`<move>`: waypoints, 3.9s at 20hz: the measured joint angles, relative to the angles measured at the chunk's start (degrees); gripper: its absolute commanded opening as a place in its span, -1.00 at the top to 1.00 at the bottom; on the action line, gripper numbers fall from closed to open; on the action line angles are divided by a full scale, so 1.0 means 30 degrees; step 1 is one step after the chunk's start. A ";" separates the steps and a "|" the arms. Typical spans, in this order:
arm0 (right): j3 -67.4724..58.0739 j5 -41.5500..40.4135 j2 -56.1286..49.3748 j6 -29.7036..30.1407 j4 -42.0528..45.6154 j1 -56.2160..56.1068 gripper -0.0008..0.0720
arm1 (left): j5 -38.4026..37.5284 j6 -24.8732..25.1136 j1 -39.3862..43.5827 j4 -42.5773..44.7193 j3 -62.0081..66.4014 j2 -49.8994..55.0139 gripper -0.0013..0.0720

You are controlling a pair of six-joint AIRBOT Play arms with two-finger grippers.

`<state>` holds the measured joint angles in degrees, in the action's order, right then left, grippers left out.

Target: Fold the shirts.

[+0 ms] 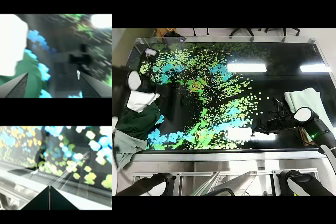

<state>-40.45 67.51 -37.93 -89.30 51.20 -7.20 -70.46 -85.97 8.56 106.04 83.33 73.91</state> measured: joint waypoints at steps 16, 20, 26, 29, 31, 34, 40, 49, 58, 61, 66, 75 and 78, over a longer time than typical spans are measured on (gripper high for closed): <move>0.0007 -0.0350 0.0000 0.0350 0.0036 0.0000 0.94 | 0.2033 -0.0189 -0.6878 0.2608 0.6521 1.3952 0.76; 0.0007 -0.0401 0.0007 0.0670 -0.0015 -0.0007 0.93 | 0.1071 -0.0146 -0.6819 0.2871 0.8029 1.5008 0.92; 0.0007 -0.0408 0.0007 0.0809 -0.0175 -0.0007 0.94 | -0.0532 -0.0146 -0.5115 0.0554 1.1293 1.2546 0.92; 0.0007 -0.0474 0.0007 0.0816 -0.0357 -0.0007 0.93 | -0.0721 -0.0168 -0.3388 -0.2361 1.1081 0.9340 0.92; 0.0007 -0.0481 -0.0007 0.0809 -0.0605 -0.0007 0.93 | -0.1428 -0.0160 -0.2062 -0.4524 1.0069 0.7461 0.92; 0.0007 -0.0554 -0.0044 0.0823 -0.1173 -0.0007 0.93 | -0.2310 -0.0168 0.0291 -0.7832 0.7686 0.5289 0.91; 0.0007 -0.0831 -0.0117 0.1581 -0.1581 -0.0007 0.91 | -0.0597 -0.0153 0.5690 -1.1468 0.2171 0.3825 -0.58; -0.0036 -0.0430 -0.0117 0.2135 -0.1654 0.0000 -0.10 | -0.2237 -0.0641 0.5442 -1.2196 -0.0029 0.2696 -0.62; -0.0036 0.0270 -0.1603 0.3942 -0.1093 0.4189 -0.53 | 0.0969 0.1020 0.1457 -1.6524 -1.2648 -0.2288 -0.61; -0.0036 0.0896 -0.3337 0.5253 -0.1188 0.5289 -0.66 | 0.4371 0.2827 0.2157 -2.0094 -1.5606 -0.2382 -0.61; -0.0044 0.1406 -0.6084 0.6980 -0.1290 0.5792 -0.66 | 0.8655 0.4335 0.4364 -2.3416 -1.6225 0.0000 -0.61; -0.0058 0.1537 -0.8386 0.9122 -0.2186 0.4138 0.39 | 0.9092 0.4874 0.5413 -2.4174 -1.2917 0.2659 0.92; -0.0408 0.1523 -0.8546 1.0091 -0.3279 0.3985 0.94 | 0.8612 0.5034 0.5450 -2.4174 -1.2298 0.2769 0.92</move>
<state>-41.67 72.07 -63.57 -59.02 41.36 4.75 -44.62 -70.87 24.91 33.52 46.44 82.21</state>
